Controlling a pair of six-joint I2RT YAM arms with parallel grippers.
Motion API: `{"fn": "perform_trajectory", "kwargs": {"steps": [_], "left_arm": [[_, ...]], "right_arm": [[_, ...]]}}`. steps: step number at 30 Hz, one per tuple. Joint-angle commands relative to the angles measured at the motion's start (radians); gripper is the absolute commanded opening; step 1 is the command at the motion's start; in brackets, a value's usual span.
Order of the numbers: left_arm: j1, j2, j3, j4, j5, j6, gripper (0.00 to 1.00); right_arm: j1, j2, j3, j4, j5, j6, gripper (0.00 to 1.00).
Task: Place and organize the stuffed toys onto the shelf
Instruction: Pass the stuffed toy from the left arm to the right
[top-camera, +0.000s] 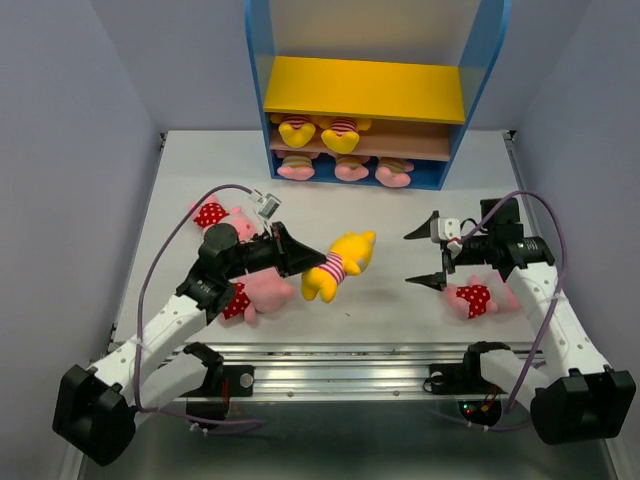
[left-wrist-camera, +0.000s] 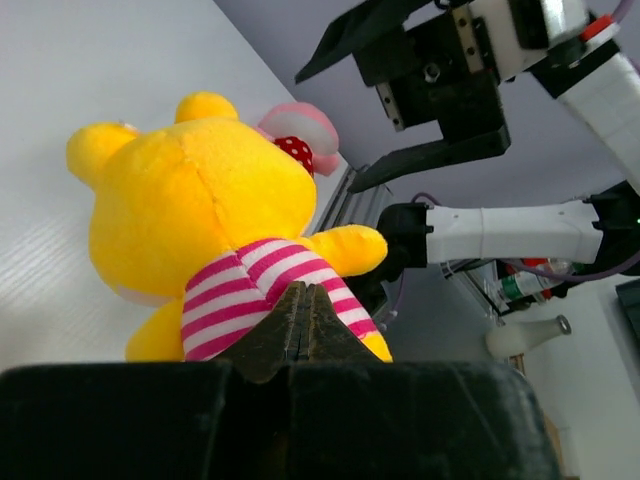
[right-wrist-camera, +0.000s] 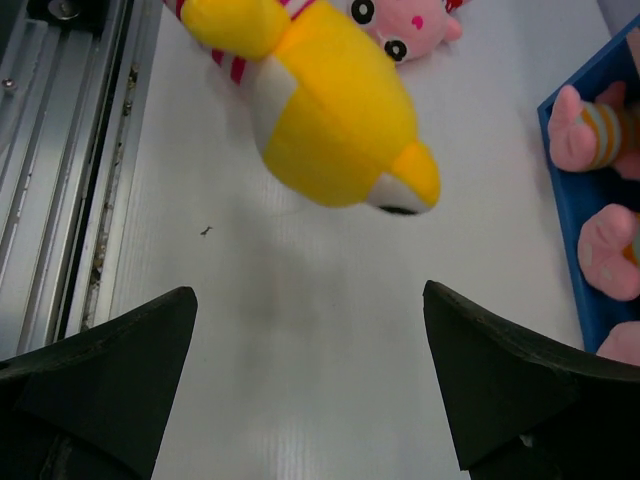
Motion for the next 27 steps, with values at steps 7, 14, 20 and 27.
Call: {"fn": "perform_trajectory", "kwargs": {"steps": [7, 14, 20, 27], "left_arm": [[-0.182, 0.194, 0.086, 0.248, -0.021, -0.028, 0.00], [-0.233, 0.268, 0.120, 0.305, -0.009, -0.046, 0.00], [-0.244, 0.283, 0.119, 0.336, -0.008, -0.056, 0.00], [-0.245, 0.282, 0.103, 0.353, -0.012, -0.059, 0.00]], "right_arm": [[0.122, 0.030, 0.100, -0.076, 0.025, -0.158, 1.00], [0.284, 0.010, 0.025, 0.056, 0.234, -0.073, 1.00], [0.317, 0.028, -0.009, 0.119, 0.337, -0.055, 0.88], [0.317, 0.032, -0.025, 0.162, 0.335, 0.005, 0.46]]}}
